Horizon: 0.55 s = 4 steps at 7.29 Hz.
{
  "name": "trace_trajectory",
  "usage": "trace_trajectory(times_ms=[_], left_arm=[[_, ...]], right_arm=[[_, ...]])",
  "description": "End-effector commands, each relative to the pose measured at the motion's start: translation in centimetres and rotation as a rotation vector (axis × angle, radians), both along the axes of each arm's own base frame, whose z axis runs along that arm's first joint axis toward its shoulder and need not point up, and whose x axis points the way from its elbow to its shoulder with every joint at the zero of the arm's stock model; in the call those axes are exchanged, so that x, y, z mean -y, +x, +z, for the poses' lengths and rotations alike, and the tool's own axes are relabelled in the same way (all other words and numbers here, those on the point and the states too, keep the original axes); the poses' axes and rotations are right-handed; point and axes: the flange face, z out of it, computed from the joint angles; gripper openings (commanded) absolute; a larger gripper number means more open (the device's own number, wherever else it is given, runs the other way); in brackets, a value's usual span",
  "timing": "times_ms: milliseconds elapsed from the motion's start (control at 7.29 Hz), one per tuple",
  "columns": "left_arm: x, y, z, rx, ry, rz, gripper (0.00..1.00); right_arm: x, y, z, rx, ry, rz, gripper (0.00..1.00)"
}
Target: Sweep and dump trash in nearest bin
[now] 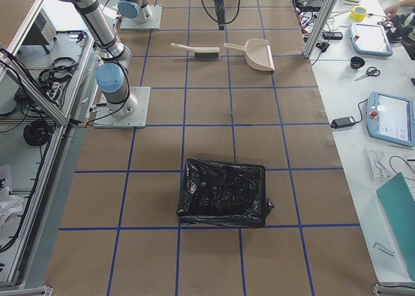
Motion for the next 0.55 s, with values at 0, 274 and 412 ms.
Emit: trace_trajectory(times_ms=[0,274,412], left_arm=[[-3.5,0.9,4.6,-0.008,-0.002,-0.024,1.00],[-5.3,1.0,8.4,-0.049,-0.018,-0.111,1.00],[-5.2,2.1,8.8,-0.041,-0.015,-0.164,1.00]], right_arm=[[0.0,0.0,0.0,0.000,0.001,0.000,1.00],[0.0,0.0,0.0,0.000,0.001,0.000,1.00],[0.0,0.0,0.0,0.000,0.001,0.000,1.00]])
